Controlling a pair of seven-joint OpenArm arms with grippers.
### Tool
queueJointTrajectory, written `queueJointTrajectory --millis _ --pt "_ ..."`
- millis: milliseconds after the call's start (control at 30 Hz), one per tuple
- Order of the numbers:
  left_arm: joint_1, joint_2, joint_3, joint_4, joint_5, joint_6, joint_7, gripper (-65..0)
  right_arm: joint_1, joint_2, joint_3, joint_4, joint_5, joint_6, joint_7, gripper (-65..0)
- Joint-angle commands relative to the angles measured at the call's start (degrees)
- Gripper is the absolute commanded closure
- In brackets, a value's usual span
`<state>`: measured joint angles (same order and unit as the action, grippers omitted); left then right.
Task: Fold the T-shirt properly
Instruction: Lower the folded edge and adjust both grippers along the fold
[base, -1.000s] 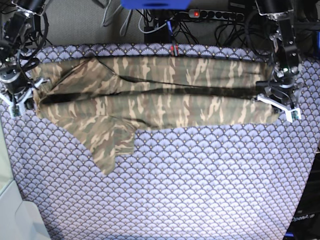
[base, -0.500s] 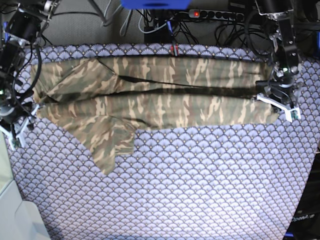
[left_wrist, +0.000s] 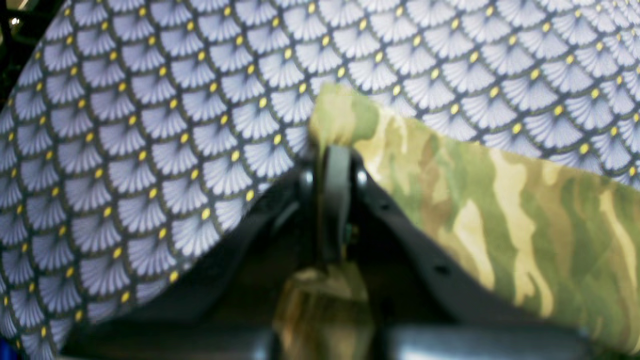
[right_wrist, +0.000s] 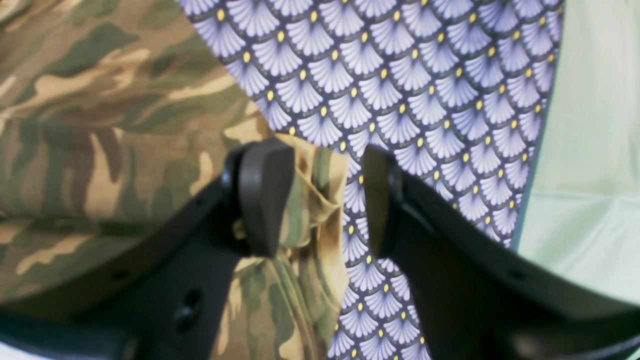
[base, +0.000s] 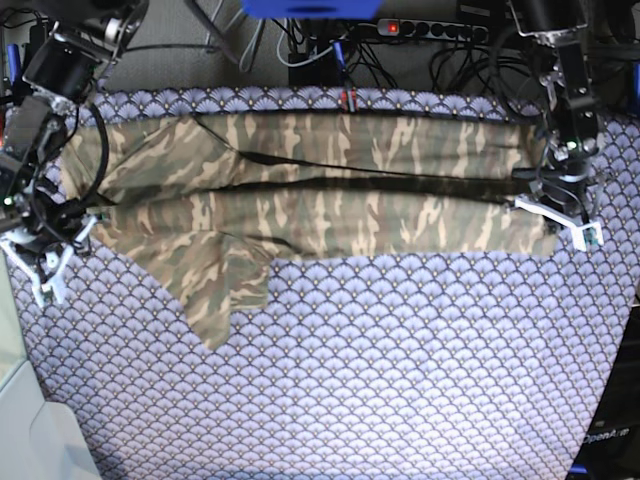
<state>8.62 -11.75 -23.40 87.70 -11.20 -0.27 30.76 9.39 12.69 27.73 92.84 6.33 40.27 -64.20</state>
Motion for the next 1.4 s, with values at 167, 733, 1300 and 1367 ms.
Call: queueJointTrajectory --millis 167,733,1300,1367 --pt "-1.11 -0.87 -0.12 0.87 0.17 0.23 -1.36 -0.4 1.38 -0.25 2.3 0.22 2.07 -0.27 -1.07 -27.7" --pt "-1.28 -0.78 -0.12 0.87 0.17 0.41 -1.36 -0.4 1.91 1.95 2.82 -10.24 9.72 -0.27 -1.25 -27.7" --pt "-1.37 -0.78 -0.12 0.87 0.17 0.41 -1.36 -0.4 -1.96 0.72 2.47 -9.89 9.8 -0.27 -0.81 -11.5" --pt "-1.37 -0.78 -0.21 0.87 0.17 0.41 -1.36 -0.4 -1.87 0.98 2.38 -9.89 9.8 -0.27 -0.89 -4.6"
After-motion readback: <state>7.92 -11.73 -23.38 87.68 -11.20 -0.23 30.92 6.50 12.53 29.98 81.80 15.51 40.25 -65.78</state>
